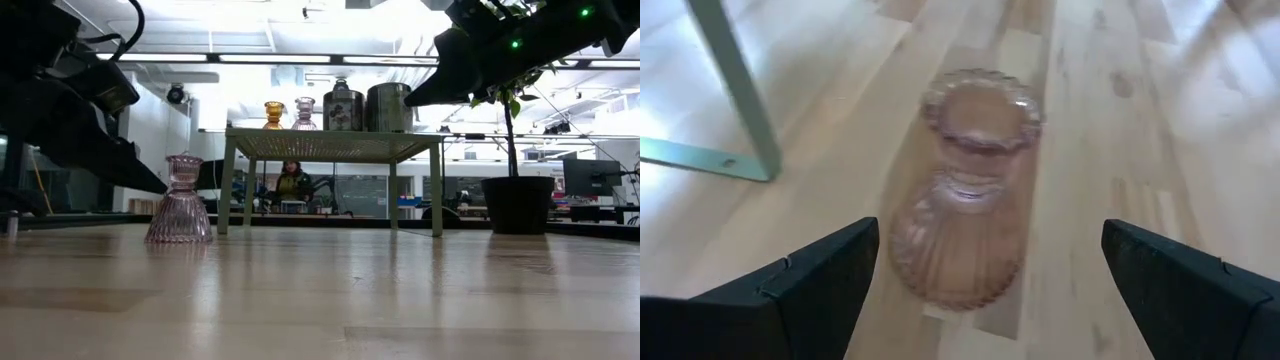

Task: Pick & Place candle stick holders
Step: Put the purple candle holder on the shelf

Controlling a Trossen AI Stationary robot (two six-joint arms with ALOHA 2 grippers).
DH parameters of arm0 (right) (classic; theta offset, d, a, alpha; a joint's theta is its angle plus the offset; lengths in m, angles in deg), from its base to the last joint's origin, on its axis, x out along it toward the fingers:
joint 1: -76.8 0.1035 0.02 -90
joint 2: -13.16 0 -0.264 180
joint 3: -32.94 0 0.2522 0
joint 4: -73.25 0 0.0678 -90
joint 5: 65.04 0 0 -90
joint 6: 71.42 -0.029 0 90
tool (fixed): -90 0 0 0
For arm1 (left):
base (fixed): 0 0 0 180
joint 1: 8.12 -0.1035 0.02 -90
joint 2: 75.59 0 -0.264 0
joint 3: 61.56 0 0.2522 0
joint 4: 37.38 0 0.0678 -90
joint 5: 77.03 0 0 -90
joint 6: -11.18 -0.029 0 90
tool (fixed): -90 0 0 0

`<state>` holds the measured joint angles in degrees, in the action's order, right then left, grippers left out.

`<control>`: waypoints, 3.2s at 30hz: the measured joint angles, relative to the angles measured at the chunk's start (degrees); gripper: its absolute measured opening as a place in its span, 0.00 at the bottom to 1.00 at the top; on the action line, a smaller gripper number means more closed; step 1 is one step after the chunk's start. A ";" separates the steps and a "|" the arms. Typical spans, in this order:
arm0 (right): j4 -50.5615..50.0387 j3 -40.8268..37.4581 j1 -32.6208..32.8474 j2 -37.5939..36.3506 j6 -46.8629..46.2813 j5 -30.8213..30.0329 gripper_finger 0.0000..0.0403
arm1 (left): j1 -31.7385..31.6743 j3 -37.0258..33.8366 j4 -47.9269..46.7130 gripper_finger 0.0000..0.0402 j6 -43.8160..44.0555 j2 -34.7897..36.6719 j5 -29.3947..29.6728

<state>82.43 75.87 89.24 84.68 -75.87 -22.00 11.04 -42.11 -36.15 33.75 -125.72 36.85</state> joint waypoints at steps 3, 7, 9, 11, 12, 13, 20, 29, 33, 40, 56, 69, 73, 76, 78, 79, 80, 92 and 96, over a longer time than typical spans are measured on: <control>0.00 0.00 0.00 0.00 -0.01 0.00 0.00 | 0.00 0.01 1.21 0.94 -0.71 -0.01 0.10; 0.02 0.00 0.00 0.00 -0.02 0.00 0.00 | 0.00 0.01 2.73 0.94 -3.33 -0.01 3.30; 0.02 0.00 0.00 0.00 -0.08 0.00 0.00 | 0.00 0.01 3.26 0.94 -4.19 -0.01 3.55; 0.01 0.00 0.00 0.00 -0.54 0.27 0.00 | 0.00 0.01 3.71 0.94 -4.31 -0.01 3.54; 0.02 0.00 0.00 0.00 -0.62 0.47 0.00 | 0.00 0.01 3.71 0.94 -4.33 -0.01 3.54; 0.01 0.00 0.00 0.00 -0.62 0.47 0.00 | 0.00 0.01 3.80 0.94 -4.33 -0.01 3.54; 0.02 0.00 0.00 0.00 -0.61 0.46 0.00 | 0.00 0.01 5.05 0.94 -5.38 -0.01 3.76; 0.08 0.00 0.00 0.00 -0.62 0.46 0.00 | -0.02 0.01 5.14 0.94 -5.38 -0.34 4.26; 0.33 0.00 0.00 0.00 -0.61 0.46 0.00 | -0.02 0.01 5.69 0.94 -5.38 -2.47 4.87; 0.49 0.00 0.00 0.00 -0.48 0.46 0.00 | -0.02 0.01 11.66 0.94 -6.24 -7.51 5.39; 0.48 0.00 -0.02 0.00 -0.44 0.46 0.00 | -0.02 0.01 22.03 0.94 -6.03 -16.17 7.80; 0.48 0.00 -0.02 0.00 -0.02 0.61 0.00 | -0.02 0.03 28.19 0.94 -5.79 -21.04 8.68; 0.48 0.00 -0.01 0.00 -0.02 0.63 0.00 | -0.02 0.03 28.41 0.93 -5.79 -21.05 8.70; 0.48 0.00 -0.02 0.00 -0.01 0.63 0.00 | -0.02 0.03 28.42 0.90 -5.79 -21.05 8.84; 0.48 0.00 -0.01 0.00 0.00 0.63 0.00 | -0.02 0.03 28.38 0.87 -5.79 -21.05 9.07; 0.48 0.00 -0.02 0.00 0.00 0.63 0.00 | -0.02 0.03 28.39 0.84 -5.79 -21.05 9.07; 0.48 0.00 -0.01 0.00 -0.01 0.63 0.00 | -0.02 0.03 28.39 0.82 -5.79 -21.05 9.07; 0.48 0.00 -0.02 0.00 0.00 0.63 0.00 | -0.02 0.03 28.59 0.64 -5.77 -21.03 8.83; 0.48 0.00 -0.01 0.00 0.00 0.63 0.00 | -0.02 0.03 28.59 0.62 -5.77 -21.03 8.76</control>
<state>82.91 75.87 89.23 84.68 -75.87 -21.37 11.02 -42.08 -7.57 27.98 -146.75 45.61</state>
